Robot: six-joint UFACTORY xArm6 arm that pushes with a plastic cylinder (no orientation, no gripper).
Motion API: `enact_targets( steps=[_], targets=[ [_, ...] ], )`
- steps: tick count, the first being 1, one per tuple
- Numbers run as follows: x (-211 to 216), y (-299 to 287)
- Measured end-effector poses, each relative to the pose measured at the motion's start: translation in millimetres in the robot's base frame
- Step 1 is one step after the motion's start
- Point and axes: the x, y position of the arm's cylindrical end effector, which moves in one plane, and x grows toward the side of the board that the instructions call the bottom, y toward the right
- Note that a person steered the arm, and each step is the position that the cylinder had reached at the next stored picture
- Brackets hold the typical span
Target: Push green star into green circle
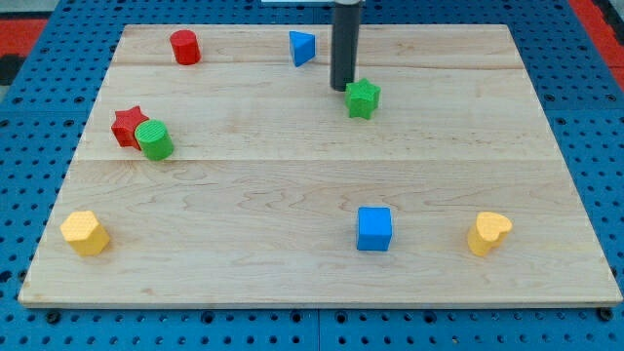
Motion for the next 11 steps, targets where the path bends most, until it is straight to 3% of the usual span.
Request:
enact_targets(
  steps=[1,2,3,4,5,6,7,9,11],
  targets=[
    [-14.4,49.9],
    [2.4,81.6],
    [23.9,34.9],
    [15.8,-44.2],
    [23.7,-44.8],
    [23.9,36.1],
    [54.5,27.1],
    [59.7,-87.0],
    [60.0,-153.9]
  ],
)
